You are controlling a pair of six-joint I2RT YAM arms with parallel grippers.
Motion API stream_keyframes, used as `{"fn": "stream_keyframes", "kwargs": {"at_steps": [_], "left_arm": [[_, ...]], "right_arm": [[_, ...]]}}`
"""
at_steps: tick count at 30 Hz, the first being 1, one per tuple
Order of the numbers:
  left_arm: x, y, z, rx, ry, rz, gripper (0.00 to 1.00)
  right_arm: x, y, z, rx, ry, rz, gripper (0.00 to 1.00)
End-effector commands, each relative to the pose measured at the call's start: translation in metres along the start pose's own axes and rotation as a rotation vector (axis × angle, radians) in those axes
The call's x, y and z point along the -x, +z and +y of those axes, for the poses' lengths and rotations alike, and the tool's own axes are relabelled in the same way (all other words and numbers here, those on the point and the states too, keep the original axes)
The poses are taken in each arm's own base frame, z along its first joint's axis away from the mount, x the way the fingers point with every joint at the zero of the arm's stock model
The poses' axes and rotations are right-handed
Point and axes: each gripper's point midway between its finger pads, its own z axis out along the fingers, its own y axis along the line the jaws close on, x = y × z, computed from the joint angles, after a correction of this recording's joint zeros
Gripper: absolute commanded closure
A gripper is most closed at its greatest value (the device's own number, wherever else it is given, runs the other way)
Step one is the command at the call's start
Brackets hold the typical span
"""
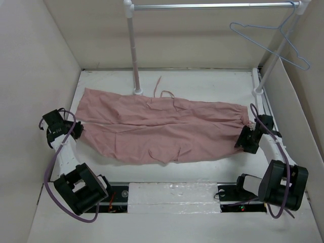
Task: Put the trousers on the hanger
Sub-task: Fold the trousers at the center of the board.
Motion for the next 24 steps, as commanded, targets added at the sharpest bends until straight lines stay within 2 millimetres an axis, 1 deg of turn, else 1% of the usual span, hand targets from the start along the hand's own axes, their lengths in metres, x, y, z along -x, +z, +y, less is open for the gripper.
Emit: {"fn": "stream_keyframes", "kwargs": {"at_steps": [1,2,4,5,6,8,10,11,12,13,15,16,18,20,21,22,23,24], "left_arm": [[0.009,-0.002,-0.021,-0.078,0.006,-0.019,1.0],[0.009,-0.002,-0.021,-0.078,0.008,-0.022,1.0],[0.007,0.0,-0.017,-0.065,0.009,-0.018,1.0],[0.007,-0.001,-0.016,-0.062,0.012,-0.024,1.0],[0.008,-0.001,-0.014,-0.055,0.015,-0.028,1.0],[0.009,0.0,-0.008,-0.03,0.023,-0.04,1.0],[0.006,0.001,0.001,0.001,0.026,-0.043,1.0],[0.006,0.002,0.004,0.013,0.028,-0.043,1.0],[0.004,0.004,0.009,0.028,0.029,-0.041,1.0],[0.003,0.004,0.014,0.048,0.03,-0.043,1.0],[0.004,0.003,0.02,0.075,0.042,-0.054,1.0],[0.005,0.003,0.027,0.112,0.044,-0.062,1.0],[0.006,0.004,0.033,0.147,0.053,-0.061,1.0],[0.008,0.003,0.038,0.177,0.058,-0.068,1.0],[0.009,0.001,0.037,0.177,0.063,-0.071,1.0],[0.014,-0.002,0.042,0.21,0.067,-0.095,1.0],[0.016,-0.002,0.042,0.218,0.069,-0.096,1.0],[0.021,-0.004,0.037,0.214,0.071,-0.111,1.0]], "right_arm": [[0.004,0.021,0.011,0.063,0.09,-0.03,0.43],[-0.004,0.026,0.008,0.052,0.104,-0.021,0.45],[0.004,0.026,0.005,0.041,0.131,-0.078,0.52],[0.007,0.025,0.004,0.037,0.135,-0.099,0.66],[0.013,0.023,-0.001,0.021,0.154,-0.123,0.75],[0.023,0.015,-0.012,-0.022,0.167,-0.161,0.91],[0.036,-0.001,-0.03,-0.084,0.173,-0.186,0.93],[0.039,-0.008,-0.036,-0.109,0.169,-0.186,0.96],[0.035,-0.014,-0.046,-0.174,0.164,-0.156,0.97],[0.05,-0.025,-0.048,-0.192,0.14,-0.182,0.98],[0.054,-0.033,-0.058,-0.244,0.134,-0.175,1.0],[0.068,-0.042,-0.059,-0.263,0.118,-0.202,1.0],[0.072,-0.045,-0.066,-0.306,0.112,-0.19,1.0],[0.076,-0.045,-0.066,-0.307,0.103,-0.19,1.0],[0.078,-0.044,-0.065,-0.298,0.101,-0.199,1.0],[0.077,-0.042,-0.06,-0.264,0.085,-0.196,1.0],[0.071,-0.036,-0.056,-0.236,0.077,-0.181,1.0],[0.068,-0.037,-0.051,-0.208,0.067,-0.185,1.0]]}}
